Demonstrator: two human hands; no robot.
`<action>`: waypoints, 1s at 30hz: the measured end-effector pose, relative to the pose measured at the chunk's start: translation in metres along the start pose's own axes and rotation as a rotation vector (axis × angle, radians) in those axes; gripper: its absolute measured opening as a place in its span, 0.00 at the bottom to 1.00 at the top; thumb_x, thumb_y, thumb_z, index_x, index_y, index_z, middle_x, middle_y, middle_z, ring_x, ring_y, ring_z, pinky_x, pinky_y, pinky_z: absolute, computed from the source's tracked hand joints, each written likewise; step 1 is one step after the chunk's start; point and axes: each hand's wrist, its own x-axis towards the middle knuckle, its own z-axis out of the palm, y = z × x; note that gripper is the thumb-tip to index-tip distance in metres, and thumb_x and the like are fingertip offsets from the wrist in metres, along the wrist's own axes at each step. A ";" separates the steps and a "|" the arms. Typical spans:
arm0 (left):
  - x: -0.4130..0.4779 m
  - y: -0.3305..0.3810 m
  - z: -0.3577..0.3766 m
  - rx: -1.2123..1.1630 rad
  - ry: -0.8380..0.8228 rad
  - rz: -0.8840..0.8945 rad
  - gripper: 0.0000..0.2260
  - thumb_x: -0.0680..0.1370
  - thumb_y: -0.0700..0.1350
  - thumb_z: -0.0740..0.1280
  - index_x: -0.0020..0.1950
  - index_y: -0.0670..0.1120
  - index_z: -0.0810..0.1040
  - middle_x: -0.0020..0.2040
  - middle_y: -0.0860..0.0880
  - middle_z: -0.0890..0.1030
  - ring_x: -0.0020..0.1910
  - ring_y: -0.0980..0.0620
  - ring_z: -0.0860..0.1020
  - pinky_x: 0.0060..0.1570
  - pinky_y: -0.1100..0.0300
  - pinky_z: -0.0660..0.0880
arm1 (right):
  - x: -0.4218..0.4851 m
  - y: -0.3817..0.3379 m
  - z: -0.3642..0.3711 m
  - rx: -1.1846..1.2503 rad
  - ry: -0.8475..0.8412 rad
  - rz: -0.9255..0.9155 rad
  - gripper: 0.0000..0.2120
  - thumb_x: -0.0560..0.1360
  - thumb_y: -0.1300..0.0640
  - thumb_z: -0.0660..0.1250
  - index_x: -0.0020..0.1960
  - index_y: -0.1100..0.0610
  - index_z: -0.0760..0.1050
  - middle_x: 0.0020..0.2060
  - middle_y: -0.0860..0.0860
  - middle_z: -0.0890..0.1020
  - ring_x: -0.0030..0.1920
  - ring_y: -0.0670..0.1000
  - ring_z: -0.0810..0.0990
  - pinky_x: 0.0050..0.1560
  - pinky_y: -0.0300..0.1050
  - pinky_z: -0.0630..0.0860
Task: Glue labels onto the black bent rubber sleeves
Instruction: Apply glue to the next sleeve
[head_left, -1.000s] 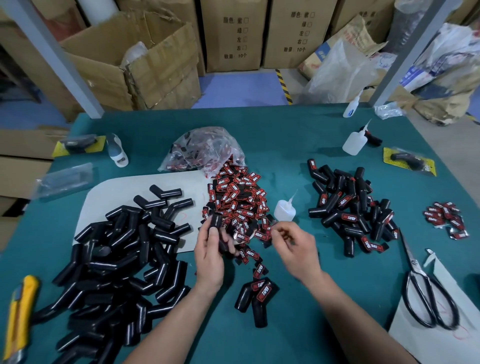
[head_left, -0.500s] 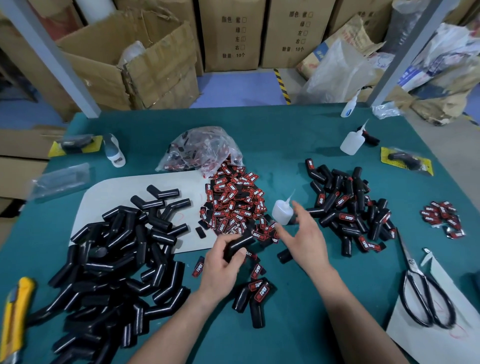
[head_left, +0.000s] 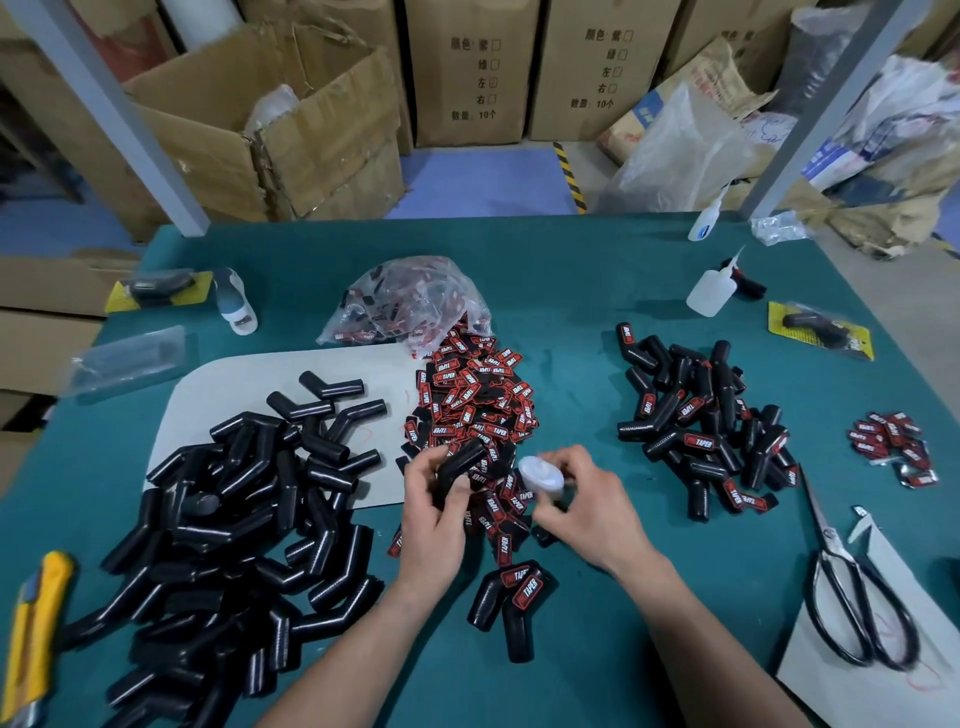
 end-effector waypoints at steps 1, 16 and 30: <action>0.001 -0.002 0.000 -0.006 -0.008 -0.006 0.14 0.77 0.56 0.66 0.62 0.65 0.73 0.53 0.58 0.81 0.49 0.55 0.79 0.54 0.55 0.75 | 0.001 -0.001 0.000 0.081 0.018 0.017 0.15 0.66 0.43 0.66 0.51 0.40 0.67 0.43 0.41 0.82 0.41 0.48 0.80 0.37 0.47 0.78; 0.006 0.003 -0.001 -0.035 0.065 -0.051 0.20 0.81 0.43 0.71 0.60 0.70 0.78 0.59 0.56 0.83 0.60 0.46 0.82 0.62 0.52 0.79 | 0.031 0.001 -0.002 1.308 0.431 0.126 0.12 0.72 0.52 0.67 0.50 0.60 0.75 0.26 0.53 0.73 0.22 0.50 0.68 0.25 0.39 0.66; 0.004 0.004 0.001 -0.080 0.062 -0.076 0.18 0.80 0.43 0.71 0.58 0.68 0.79 0.52 0.55 0.85 0.48 0.51 0.84 0.52 0.60 0.81 | 0.049 0.040 -0.037 1.242 0.439 0.184 0.11 0.71 0.50 0.69 0.44 0.57 0.73 0.26 0.49 0.69 0.24 0.48 0.66 0.25 0.39 0.63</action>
